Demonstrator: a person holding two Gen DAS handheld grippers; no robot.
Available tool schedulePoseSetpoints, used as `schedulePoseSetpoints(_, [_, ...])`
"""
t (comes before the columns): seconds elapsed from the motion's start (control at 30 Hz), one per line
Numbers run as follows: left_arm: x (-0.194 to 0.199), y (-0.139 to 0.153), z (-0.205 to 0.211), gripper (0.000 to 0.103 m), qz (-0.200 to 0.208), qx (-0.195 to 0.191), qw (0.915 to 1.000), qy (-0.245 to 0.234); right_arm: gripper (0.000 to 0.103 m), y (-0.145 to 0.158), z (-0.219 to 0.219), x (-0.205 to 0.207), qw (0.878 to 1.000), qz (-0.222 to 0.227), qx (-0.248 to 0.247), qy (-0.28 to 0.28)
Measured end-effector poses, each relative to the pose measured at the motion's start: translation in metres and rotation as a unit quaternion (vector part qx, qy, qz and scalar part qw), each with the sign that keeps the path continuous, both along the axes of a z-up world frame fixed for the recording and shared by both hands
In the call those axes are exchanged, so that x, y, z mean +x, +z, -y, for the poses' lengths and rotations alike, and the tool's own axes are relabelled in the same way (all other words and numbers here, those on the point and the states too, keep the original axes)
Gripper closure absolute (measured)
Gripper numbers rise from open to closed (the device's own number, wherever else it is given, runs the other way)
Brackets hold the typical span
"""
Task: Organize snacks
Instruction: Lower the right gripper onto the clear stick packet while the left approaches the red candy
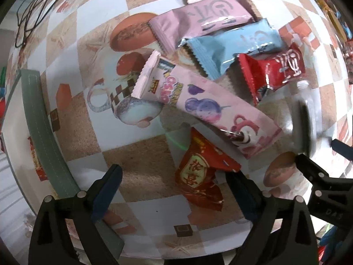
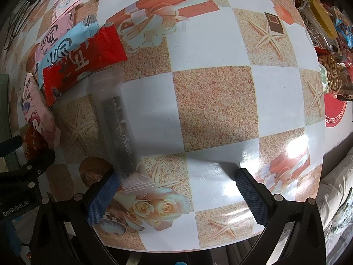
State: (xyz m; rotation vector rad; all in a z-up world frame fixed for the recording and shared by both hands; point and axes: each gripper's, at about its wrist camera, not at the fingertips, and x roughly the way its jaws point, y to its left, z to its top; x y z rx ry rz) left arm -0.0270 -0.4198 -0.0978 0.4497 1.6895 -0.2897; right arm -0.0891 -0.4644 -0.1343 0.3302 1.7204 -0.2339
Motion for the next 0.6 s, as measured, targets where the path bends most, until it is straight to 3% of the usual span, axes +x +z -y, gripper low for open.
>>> schedulePoseSetpoints(0.17, [-0.001,0.000,0.001,0.002,0.000,-0.002,1.0000,0.000,0.000,0.000,0.000,0.000,1.000,-0.001,0.000,0.000])
schedulePoseSetpoints(0.2, [0.002,-0.010,0.003,0.001,0.001,-0.002,1.0000,0.000,0.000,0.000,0.000,0.001,1.000,-0.001,0.000,0.000])
schedulePoseSetpoints(0.37, [0.004,-0.012,-0.048,0.000,-0.011,-0.016,0.9997,0.016,0.000,0.000,0.001,0.000,1.000,0.000,0.000,0.000])
schedulePoseSetpoints(0.6, [0.006,-0.019,-0.060,0.000,-0.011,-0.023,0.9996,0.013,0.000,-0.002,0.003,-0.003,1.000,0.005,-0.001,0.001])
